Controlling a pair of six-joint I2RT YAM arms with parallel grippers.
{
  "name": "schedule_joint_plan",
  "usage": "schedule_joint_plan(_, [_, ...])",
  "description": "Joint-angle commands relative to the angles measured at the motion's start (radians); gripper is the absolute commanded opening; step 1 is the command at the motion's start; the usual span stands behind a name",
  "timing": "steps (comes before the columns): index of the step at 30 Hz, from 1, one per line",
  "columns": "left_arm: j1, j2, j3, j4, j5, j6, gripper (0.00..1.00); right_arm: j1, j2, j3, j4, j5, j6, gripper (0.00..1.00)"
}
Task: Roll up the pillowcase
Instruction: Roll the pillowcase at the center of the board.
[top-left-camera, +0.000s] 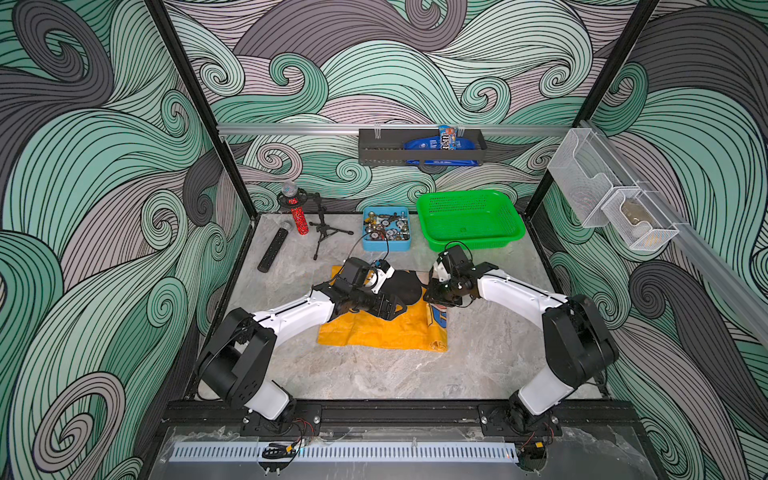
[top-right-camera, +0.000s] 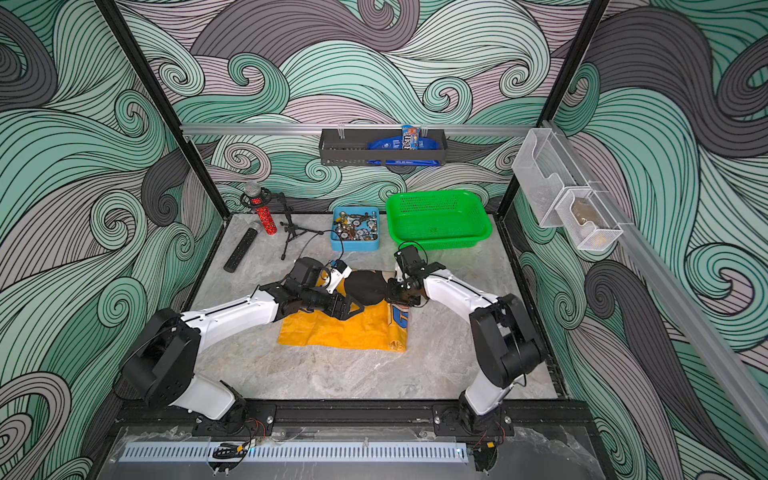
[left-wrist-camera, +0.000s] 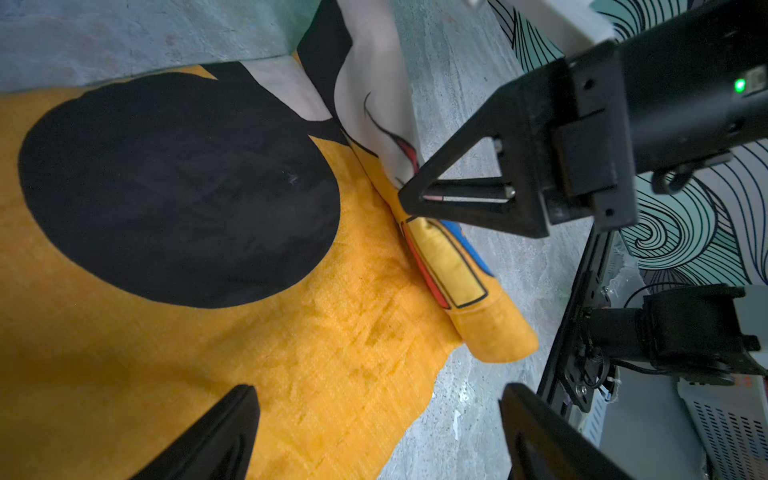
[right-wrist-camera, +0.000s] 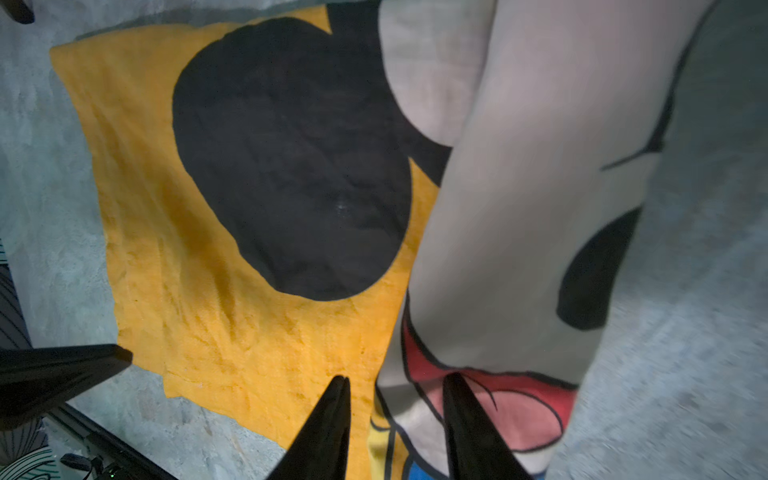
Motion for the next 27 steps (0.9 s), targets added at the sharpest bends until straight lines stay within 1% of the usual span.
schedule_joint_plan(1, [0.007, -0.034, -0.009, 0.003, 0.019, -0.007, 0.94, 0.034, 0.073, 0.040, 0.086, -0.045, 0.014, 0.40])
schedule_joint_plan(5, [0.006, -0.048, -0.020, 0.014, 0.024, -0.024, 0.94, 0.033, 0.100, 0.054, 0.115, -0.064, -0.009, 0.39])
schedule_joint_plan(9, [-0.013, -0.057, -0.038, 0.065, 0.049, -0.068, 0.94, -0.001, 0.045, 0.051, 0.124, -0.109, -0.043, 0.39])
schedule_joint_plan(13, [-0.081, -0.046, -0.030, 0.122, 0.055, -0.106, 0.94, -0.074, -0.040, 0.021, 0.149, -0.193, -0.066, 0.38])
schedule_joint_plan(16, [-0.144, -0.014, -0.007, 0.176, 0.057, -0.132, 0.94, -0.138, -0.066, -0.009, 0.203, -0.258, -0.062, 0.37])
schedule_joint_plan(19, [-0.208, 0.045, 0.034, 0.221, 0.063, -0.141, 0.93, -0.186, -0.026, -0.019, 0.262, -0.325, -0.063, 0.36])
schedule_joint_plan(22, [-0.258, 0.119, 0.076, 0.258, 0.070, -0.150, 0.93, -0.215, 0.040, -0.041, 0.391, -0.423, -0.020, 0.34])
schedule_joint_plan(27, [-0.294, 0.222, 0.117, 0.278, 0.076, -0.126, 0.92, -0.219, 0.164, -0.025, 0.504, -0.469, 0.006, 0.30])
